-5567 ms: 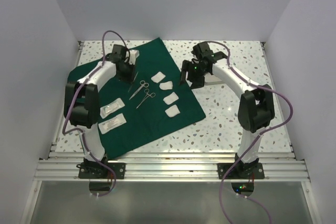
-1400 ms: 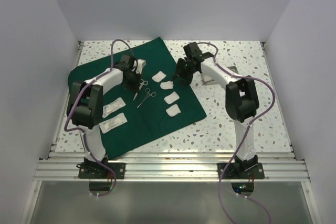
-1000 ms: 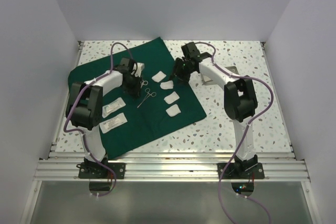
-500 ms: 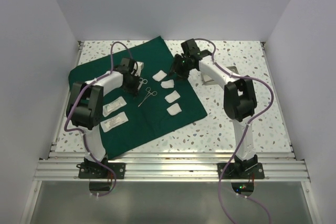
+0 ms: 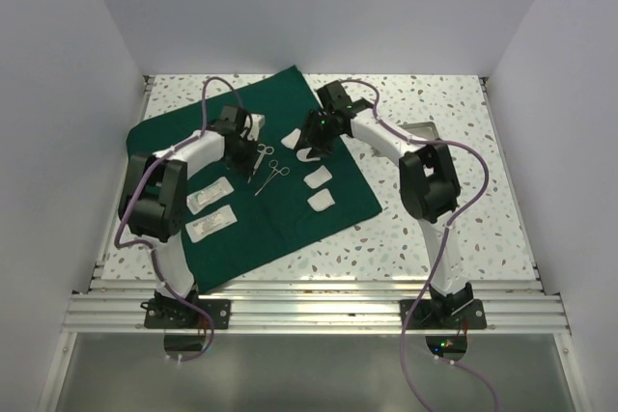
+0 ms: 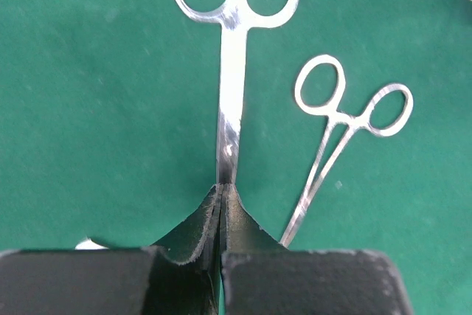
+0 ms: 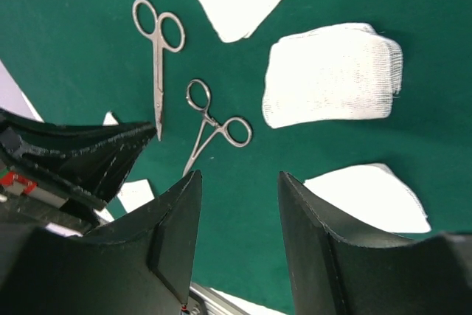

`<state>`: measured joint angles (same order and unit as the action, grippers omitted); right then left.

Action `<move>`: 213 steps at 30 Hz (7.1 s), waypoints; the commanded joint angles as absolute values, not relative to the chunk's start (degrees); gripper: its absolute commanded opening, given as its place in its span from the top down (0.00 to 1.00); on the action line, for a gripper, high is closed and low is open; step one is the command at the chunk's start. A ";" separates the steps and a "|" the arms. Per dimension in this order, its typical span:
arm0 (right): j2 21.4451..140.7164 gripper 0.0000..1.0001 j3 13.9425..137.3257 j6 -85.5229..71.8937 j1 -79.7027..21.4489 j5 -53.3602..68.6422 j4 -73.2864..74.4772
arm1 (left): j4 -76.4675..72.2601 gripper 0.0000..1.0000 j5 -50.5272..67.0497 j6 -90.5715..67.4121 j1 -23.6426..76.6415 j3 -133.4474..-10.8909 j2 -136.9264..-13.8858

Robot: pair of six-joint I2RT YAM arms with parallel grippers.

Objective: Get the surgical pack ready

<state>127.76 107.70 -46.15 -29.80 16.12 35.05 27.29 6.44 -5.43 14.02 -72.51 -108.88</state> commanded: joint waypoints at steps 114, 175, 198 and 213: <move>127.00 0.52 101.60 -48.17 -31.55 23.03 27.60 | 20.22 0.34 7.04 -11.34 19.24 -60.29 -97.47; 136.57 0.51 108.98 -53.17 -34.98 27.42 20.30 | 17.49 1.00 25.31 -11.07 13.27 -54.67 -104.94; 129.30 1.00 105.83 -57.39 -32.88 22.60 14.95 | 23.03 0.48 11.35 -10.37 12.30 -62.93 -93.70; 109.34 1.00 78.42 -69.34 -7.31 9.06 -1.22 | 22.76 0.43 3.96 -11.43 12.30 -68.29 -97.91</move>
